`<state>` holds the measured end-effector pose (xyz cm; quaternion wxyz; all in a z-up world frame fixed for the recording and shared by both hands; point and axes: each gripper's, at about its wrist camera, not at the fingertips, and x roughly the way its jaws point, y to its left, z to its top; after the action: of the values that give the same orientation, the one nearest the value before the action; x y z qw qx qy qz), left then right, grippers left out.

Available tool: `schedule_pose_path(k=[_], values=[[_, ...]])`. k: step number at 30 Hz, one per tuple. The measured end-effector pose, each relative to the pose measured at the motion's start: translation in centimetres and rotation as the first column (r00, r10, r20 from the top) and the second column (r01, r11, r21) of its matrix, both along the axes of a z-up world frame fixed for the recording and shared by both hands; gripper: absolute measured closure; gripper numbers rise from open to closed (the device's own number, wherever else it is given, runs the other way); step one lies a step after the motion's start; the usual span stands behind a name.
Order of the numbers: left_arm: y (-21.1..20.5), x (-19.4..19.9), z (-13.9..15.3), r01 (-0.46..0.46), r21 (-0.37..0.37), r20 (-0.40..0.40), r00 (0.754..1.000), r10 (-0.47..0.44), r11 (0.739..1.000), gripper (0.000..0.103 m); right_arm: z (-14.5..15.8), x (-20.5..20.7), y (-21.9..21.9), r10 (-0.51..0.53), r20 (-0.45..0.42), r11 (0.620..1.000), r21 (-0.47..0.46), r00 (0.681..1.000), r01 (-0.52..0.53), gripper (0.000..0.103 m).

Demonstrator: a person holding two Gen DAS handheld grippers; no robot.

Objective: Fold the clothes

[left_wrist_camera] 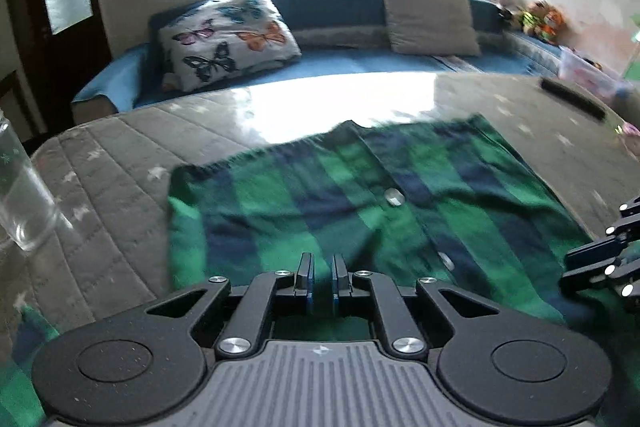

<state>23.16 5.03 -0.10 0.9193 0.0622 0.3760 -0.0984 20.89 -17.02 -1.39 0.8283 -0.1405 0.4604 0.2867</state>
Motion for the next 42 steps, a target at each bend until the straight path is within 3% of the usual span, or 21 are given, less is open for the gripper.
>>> schedule_pose_path(k=[5,11,13,16,20,23,24,25,26,28,30,35,42], values=[[-0.4,-2.2,-0.4,0.028,-0.002,-0.017,0.999,-0.028,1.0,0.094,0.6,-3.8,0.5,0.057,0.0,0.998,0.016,0.998,-0.057,0.079],[0.1,-4.2,-0.4,0.02,-0.006,-0.018,1.0,-0.02,1.0,0.094,2.0,-8.9,2.1,0.195,0.012,0.978,0.069,0.981,-0.195,0.071],[0.8,-4.8,-0.1,0.001,-0.019,-0.009,1.0,-0.002,1.0,0.094,2.7,-10.4,3.1,0.254,0.034,0.963,0.089,0.967,-0.256,0.056],[2.2,-5.8,0.5,-0.03,-0.042,0.007,1.0,0.031,0.999,0.091,3.3,-13.0,5.3,0.356,0.13,0.931,0.03,0.925,-0.363,0.052],[4.7,-7.2,1.0,-0.09,-0.047,0.027,0.995,0.091,0.995,0.086,2.9,-15.8,8.2,0.479,0.261,0.877,-0.095,0.838,-0.471,0.05],[6.9,-8.3,1.2,-0.146,-0.04,0.041,0.988,0.148,0.988,0.086,2.2,-16.8,9.8,0.539,0.291,0.841,-0.135,0.79,-0.524,0.057],[7.8,-8.7,1.3,-0.168,-0.038,0.047,0.984,0.17,0.985,0.086,1.9,-16.9,10.3,0.551,0.29,0.833,-0.141,0.782,-0.535,0.064],[8.5,-8.9,1.4,-0.187,-0.033,0.053,0.981,0.188,0.982,0.085,1.6,-17.0,10.7,0.562,0.288,0.826,-0.147,0.775,-0.545,0.081],[9.2,-9.2,1.5,-0.207,-0.021,0.061,0.976,0.207,0.978,0.083,1.4,-17.0,10.9,0.566,0.276,0.824,-0.146,0.777,-0.548,0.091],[10.5,-9.7,1.6,-0.245,0.005,0.08,0.967,0.244,0.97,0.08,1.5,-17.1,10.9,0.568,0.256,0.822,-0.124,0.782,-0.556,0.099],[11.5,-10.0,1.6,-0.276,0.043,0.107,0.957,0.27,0.96,0.079,1.6,-17.4,10.6,0.577,0.243,0.815,-0.111,0.78,-0.568,0.1],[13.2,-10.8,0.9,-0.291,0.093,0.127,0.952,0.278,0.952,0.062,1.3,-17.8,10.1,0.597,0.205,0.801,-0.109,0.776,-0.588,0.1],[14.6,-10.4,-0.4,-0.298,0.125,0.097,0.953,0.287,0.946,0.061,0.5,-17.4,10.5,0.607,0.188,0.795,-0.119,0.772,-0.595,0.097]])
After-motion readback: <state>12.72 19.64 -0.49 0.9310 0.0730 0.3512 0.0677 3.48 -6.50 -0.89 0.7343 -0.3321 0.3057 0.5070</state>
